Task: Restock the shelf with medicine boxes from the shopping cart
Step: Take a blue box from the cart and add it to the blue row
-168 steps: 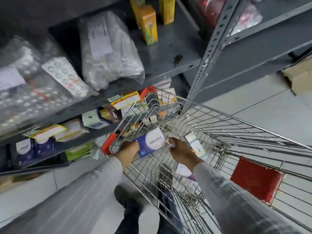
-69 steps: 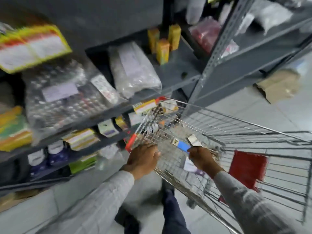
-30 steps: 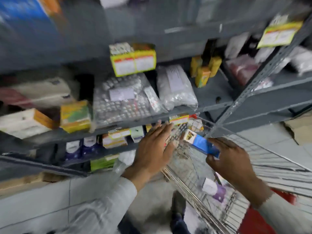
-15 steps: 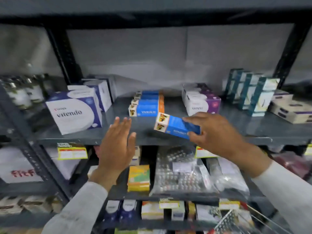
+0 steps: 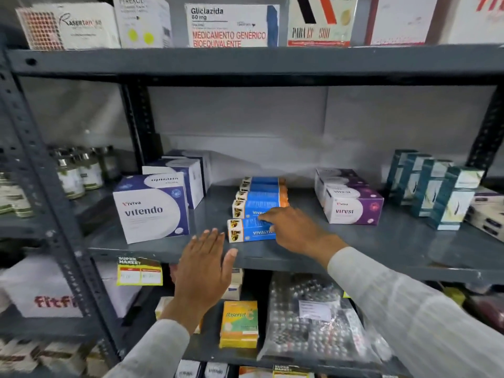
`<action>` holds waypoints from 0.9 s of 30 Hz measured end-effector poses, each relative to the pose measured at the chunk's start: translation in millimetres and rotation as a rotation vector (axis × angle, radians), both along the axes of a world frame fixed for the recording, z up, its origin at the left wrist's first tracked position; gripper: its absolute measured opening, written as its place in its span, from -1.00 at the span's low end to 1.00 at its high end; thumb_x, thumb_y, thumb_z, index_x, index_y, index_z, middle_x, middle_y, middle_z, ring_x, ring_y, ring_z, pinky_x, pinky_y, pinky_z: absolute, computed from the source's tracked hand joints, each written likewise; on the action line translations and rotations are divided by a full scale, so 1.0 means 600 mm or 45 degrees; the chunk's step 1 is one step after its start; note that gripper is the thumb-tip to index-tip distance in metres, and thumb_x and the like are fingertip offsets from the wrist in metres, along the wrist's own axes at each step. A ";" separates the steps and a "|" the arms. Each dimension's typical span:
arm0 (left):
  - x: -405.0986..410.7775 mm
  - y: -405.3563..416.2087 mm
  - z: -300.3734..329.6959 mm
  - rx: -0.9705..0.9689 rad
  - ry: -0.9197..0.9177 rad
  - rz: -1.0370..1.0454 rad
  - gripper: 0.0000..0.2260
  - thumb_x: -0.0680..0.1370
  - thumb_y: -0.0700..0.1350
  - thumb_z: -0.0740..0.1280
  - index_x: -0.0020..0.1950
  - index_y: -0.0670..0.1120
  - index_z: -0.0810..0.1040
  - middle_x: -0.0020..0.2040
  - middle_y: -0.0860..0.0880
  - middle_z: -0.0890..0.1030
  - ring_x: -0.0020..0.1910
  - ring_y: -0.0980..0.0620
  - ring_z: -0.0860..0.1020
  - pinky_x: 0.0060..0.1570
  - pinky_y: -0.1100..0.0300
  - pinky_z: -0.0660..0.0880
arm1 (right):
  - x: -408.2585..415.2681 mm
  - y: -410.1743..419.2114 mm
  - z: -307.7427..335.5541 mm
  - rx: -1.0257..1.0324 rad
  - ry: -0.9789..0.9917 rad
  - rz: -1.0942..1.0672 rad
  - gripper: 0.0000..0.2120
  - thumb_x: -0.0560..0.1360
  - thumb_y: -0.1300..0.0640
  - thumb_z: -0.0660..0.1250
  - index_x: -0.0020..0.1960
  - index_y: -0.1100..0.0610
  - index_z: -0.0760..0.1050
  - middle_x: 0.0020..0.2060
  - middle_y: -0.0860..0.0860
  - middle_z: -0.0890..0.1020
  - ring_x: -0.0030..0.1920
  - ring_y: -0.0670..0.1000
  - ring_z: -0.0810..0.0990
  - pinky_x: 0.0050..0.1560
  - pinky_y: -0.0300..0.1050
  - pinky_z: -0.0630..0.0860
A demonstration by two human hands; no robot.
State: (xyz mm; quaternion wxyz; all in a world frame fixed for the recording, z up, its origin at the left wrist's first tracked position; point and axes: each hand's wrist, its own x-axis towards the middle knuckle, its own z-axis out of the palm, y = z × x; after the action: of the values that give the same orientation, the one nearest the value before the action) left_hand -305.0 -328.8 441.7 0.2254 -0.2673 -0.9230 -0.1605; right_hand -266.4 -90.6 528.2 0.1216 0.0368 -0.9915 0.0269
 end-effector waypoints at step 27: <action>0.495 0.392 -0.463 -0.610 -0.836 -1.082 -0.43 0.70 0.09 0.16 0.66 -0.10 0.17 0.68 -0.08 0.21 0.68 -0.05 0.11 0.66 0.04 -0.05 | 0.732 0.334 -0.592 -0.824 -0.635 -0.930 -0.61 0.51 0.26 0.37 0.31 0.06 0.63 0.17 0.07 0.74 0.17 0.16 0.70 0.22 0.02 0.59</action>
State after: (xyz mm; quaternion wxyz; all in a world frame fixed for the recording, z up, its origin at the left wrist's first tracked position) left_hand -8.1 -93.8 163.9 -0.2231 -0.5935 -0.7670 -0.0979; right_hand 172.6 109.9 172.8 -0.1105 -0.3568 -0.8797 0.2944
